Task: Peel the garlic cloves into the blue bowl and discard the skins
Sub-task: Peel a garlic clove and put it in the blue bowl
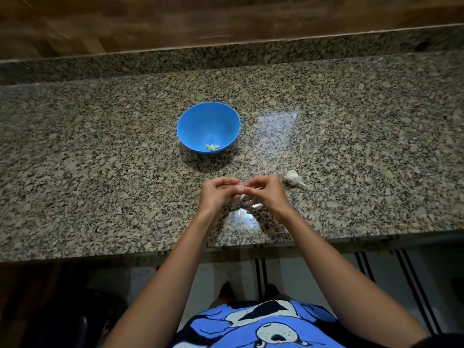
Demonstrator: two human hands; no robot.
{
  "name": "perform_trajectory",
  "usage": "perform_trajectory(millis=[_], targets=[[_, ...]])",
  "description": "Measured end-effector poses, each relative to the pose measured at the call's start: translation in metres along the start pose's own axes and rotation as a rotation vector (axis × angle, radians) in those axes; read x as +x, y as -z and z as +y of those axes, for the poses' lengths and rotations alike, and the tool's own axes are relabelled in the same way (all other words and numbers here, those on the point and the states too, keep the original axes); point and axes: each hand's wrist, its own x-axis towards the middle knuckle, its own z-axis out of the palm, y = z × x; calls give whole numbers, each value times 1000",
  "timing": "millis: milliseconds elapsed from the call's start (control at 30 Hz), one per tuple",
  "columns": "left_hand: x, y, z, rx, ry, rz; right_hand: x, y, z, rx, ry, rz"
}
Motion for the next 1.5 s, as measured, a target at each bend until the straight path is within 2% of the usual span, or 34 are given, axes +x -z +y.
perform_trajectory(millis=[100, 200, 300, 367, 500, 667, 833, 900, 967, 1033, 1067, 1133, 1233, 1500], targets=[[1, 0, 0, 50, -31, -20, 1, 3, -3, 36, 11, -43], [3, 2, -2, 17, -33, -33, -2, 5, -3, 205, -41, -38], [4, 1, -7, 350, -220, 2, -4, 5, -3, 381, -151, 21], [4, -1, -9, 485, -359, 19, -4, 5, -2, 420, -185, 32], [3, -4, -9, 434, -405, -24, -6, 4, -3, 354, -183, 6], [7, -1, -7, 238, -285, -52, -6, 8, -6, 319, -182, -66], [5, 0, -7, 259, -343, -87, -7, 6, -9, 324, -166, -63], [4, -1, -7, 262, -349, -48, -8, 3, -11, 340, -169, -51], [3, 0, -8, 151, -270, 53, -7, 0, -11, 332, -165, -24], [3, 8, -7, -35, -147, 155, -5, -1, -7, 211, -125, 62], [4, 16, -7, -50, -128, 202, -4, 0, -3, 89, -88, 112], [8, 35, -8, 137, -166, 290, -3, 2, 3, -156, -23, 179], [13, 58, -7, 449, -208, 379, -4, 0, 4, -375, 54, 238], [20, 74, -11, 515, -184, 408, -8, -4, 1, -504, 109, 262]])
